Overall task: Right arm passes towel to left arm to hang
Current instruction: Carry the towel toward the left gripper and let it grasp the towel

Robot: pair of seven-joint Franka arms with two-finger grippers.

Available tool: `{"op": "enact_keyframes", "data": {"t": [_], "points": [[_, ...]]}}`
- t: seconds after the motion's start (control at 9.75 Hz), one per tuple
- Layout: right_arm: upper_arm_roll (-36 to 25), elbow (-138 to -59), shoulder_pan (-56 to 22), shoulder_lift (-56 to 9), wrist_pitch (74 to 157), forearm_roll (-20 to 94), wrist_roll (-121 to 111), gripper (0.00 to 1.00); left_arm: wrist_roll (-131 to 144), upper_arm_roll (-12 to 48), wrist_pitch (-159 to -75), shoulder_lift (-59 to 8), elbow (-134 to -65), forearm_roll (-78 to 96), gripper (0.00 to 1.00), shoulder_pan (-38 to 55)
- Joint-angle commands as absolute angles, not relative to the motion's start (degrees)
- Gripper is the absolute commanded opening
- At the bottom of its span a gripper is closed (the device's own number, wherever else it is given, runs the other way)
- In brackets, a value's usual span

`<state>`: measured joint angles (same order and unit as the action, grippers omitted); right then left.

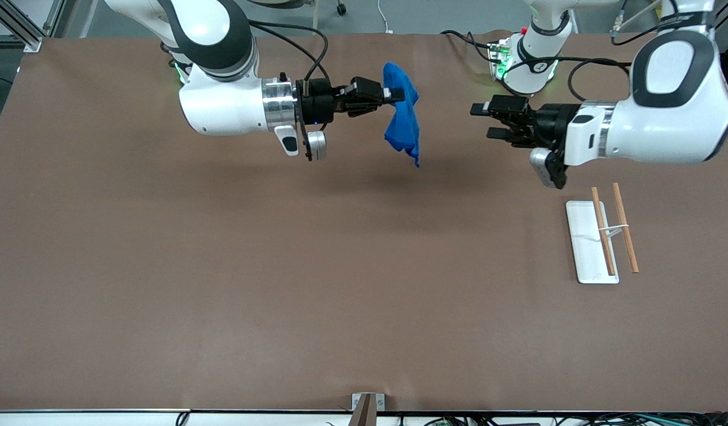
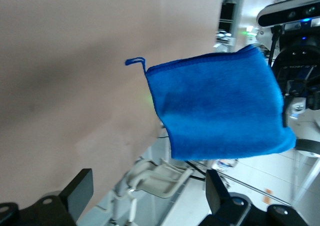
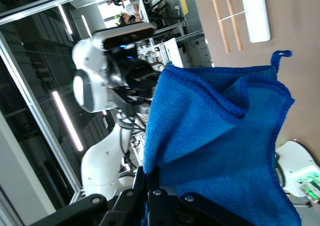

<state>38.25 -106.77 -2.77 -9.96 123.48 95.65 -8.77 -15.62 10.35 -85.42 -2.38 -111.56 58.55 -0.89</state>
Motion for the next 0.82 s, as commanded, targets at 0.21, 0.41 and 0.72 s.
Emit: {"op": "enact_keyframes", "data": {"t": [0.21,0.41,0.72], "points": [[40.34,-104.15,-3.51,-12.57,124.89,101.16,-10.8,0.0,-22.06,10.28,-86.57,-0.53,-125.58,75.99,0.99,-1.14],[40.34,-104.15,-3.78,-12.57,125.68,101.16,-11.6,0.0,-25.91,10.28,-88.84,1.56,-130.93,82.93,0.98,-1.05],[40.34,-104.15,-3.96,-12.57,125.86,101.34,-11.6,0.0,-29.18,10.55,-92.28,5.1,-137.45,93.32,0.96,-0.62]]}}
